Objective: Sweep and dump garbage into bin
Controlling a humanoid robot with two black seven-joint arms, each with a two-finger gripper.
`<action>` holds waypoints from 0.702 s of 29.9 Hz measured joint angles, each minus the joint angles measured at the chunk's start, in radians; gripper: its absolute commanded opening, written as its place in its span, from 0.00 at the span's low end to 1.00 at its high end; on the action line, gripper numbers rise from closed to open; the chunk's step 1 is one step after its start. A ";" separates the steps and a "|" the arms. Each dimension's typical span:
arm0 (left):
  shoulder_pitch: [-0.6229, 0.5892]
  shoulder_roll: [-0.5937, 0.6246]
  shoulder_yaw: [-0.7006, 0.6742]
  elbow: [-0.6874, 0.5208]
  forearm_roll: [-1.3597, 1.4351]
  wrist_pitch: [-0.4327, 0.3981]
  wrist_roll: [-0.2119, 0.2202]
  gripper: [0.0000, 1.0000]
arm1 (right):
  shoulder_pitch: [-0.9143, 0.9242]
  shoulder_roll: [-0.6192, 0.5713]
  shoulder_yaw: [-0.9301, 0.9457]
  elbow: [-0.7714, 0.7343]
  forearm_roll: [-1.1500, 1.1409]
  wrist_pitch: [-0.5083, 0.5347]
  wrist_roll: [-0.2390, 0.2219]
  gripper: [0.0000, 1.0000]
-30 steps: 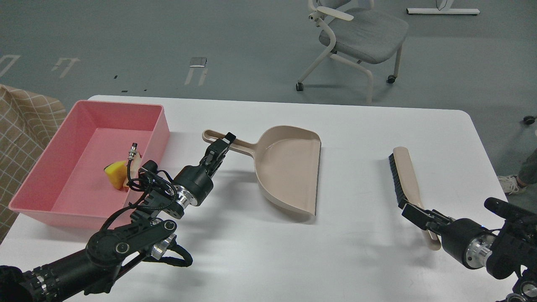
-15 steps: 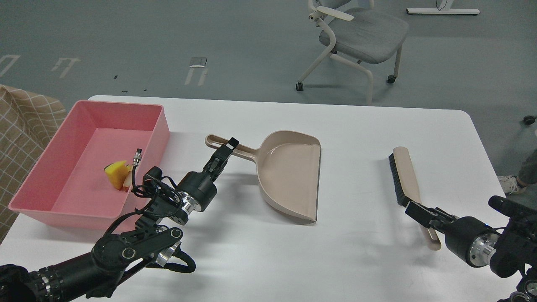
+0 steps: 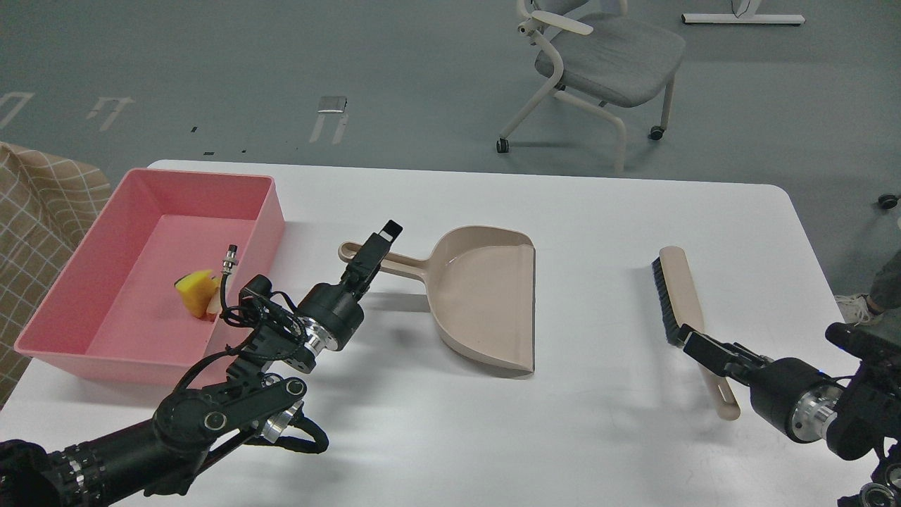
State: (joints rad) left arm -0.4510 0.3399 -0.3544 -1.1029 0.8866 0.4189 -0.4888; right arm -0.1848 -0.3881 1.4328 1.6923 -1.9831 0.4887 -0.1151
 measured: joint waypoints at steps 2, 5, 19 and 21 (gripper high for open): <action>0.000 0.003 0.001 0.000 0.000 0.000 0.000 0.98 | 0.001 0.000 0.000 0.000 0.002 0.000 0.000 0.95; 0.000 0.011 0.002 0.002 0.000 0.000 0.000 0.98 | 0.001 0.000 0.000 0.000 0.003 0.000 0.000 0.94; -0.022 0.068 0.004 0.018 0.000 0.014 0.000 0.98 | 0.009 0.007 0.002 0.004 0.004 0.000 0.001 0.93; -0.023 0.080 0.004 0.019 0.000 0.014 0.000 0.98 | 0.012 0.007 0.002 0.002 0.004 0.000 0.002 0.93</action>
State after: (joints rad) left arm -0.4735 0.4198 -0.3506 -1.0844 0.8866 0.4328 -0.4888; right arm -0.1728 -0.3806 1.4344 1.6947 -1.9792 0.4887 -0.1135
